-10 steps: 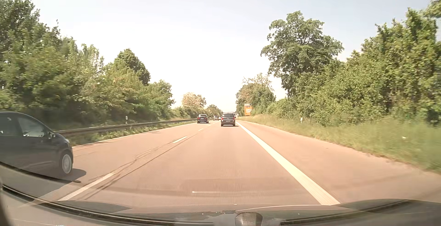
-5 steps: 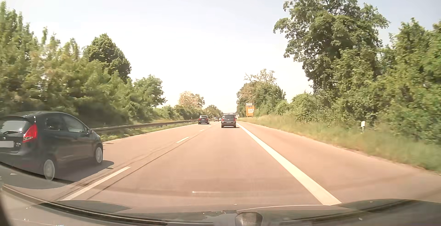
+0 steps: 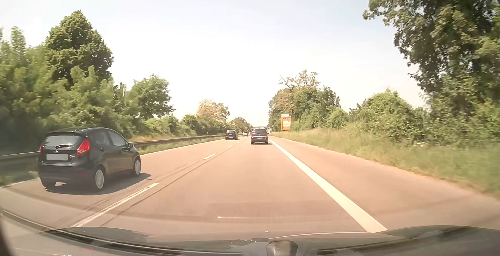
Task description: Follow the waypoints while adhering to traffic rules and regulations
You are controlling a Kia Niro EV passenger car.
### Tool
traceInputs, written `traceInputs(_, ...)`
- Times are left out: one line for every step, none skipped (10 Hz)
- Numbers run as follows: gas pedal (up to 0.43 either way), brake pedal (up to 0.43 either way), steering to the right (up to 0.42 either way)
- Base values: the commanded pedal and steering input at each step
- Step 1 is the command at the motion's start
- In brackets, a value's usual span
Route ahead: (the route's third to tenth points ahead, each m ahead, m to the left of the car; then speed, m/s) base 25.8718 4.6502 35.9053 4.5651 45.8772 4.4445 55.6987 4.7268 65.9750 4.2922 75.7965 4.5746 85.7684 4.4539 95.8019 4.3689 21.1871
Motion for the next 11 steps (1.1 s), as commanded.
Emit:
traceInputs(0.157, 0.0, -0.001)
traceInputs(0.157, 0.0, -0.001)
traceInputs(0.157, 0.0, -0.001)
traceInputs(0.15, 0.0, -0.001)
traceInputs(0.13, 0.0, -0.001)
traceInputs(0.098, 0.0, -0.001)
traceInputs(0.067, 0.0, -0.001)
traceInputs(0.059, 0.0, -0.001)
traceInputs(0.059, 0.0, -0.001)
traceInputs(0.059, 0.0, -0.001)
traceInputs(0.059, 0.0, -0.001)
